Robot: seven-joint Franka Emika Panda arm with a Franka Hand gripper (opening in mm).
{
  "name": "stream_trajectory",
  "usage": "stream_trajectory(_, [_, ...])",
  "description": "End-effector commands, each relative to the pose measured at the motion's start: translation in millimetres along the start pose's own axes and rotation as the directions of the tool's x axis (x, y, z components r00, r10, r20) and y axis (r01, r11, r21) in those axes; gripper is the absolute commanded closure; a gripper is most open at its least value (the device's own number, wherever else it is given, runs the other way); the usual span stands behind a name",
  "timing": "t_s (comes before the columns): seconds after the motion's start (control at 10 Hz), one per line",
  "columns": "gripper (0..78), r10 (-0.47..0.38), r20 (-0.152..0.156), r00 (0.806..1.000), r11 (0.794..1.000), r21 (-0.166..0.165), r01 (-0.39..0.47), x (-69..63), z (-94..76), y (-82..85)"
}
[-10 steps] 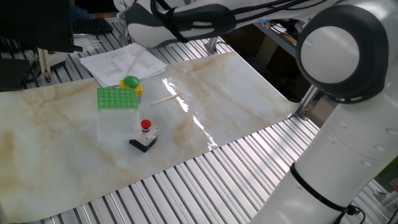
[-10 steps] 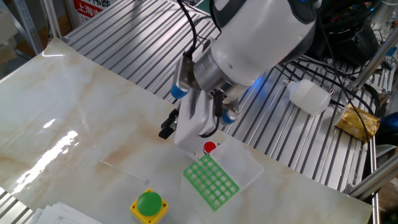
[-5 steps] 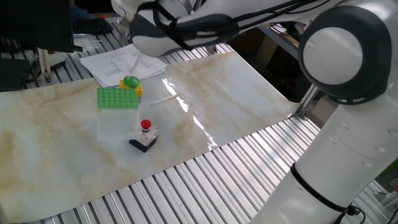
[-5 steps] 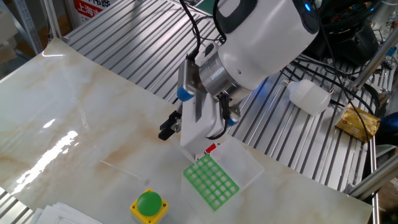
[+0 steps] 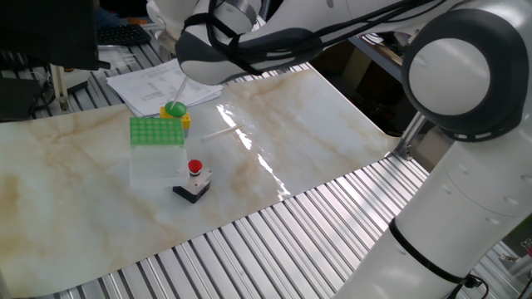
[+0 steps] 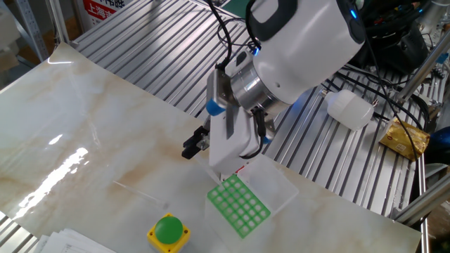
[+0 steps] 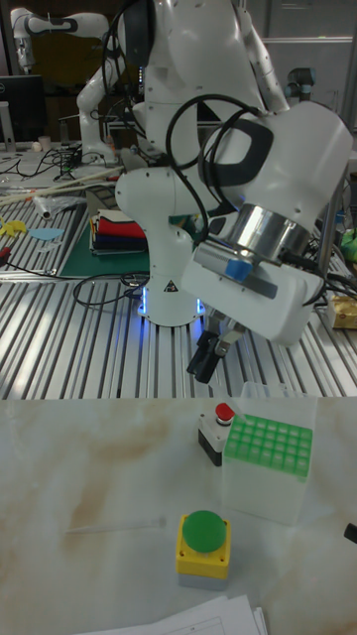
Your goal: Insert a large pipette tip into the holder for large pipette tips
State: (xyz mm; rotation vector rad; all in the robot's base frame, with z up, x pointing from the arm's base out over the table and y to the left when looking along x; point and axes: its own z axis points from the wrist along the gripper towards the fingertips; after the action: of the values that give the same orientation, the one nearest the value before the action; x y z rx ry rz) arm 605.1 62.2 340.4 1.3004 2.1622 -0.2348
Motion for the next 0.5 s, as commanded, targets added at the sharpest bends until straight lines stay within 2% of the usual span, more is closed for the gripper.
stream_trajectory(0.1, [76.4,-0.005,0.015,1.0,1.0,-0.013,0.005,4.8,1.3,-0.9])
stream_trajectory(0.5, [76.4,-0.002,0.027,1.0,1.0,-0.022,0.002,12.0,6.1,-4.7])
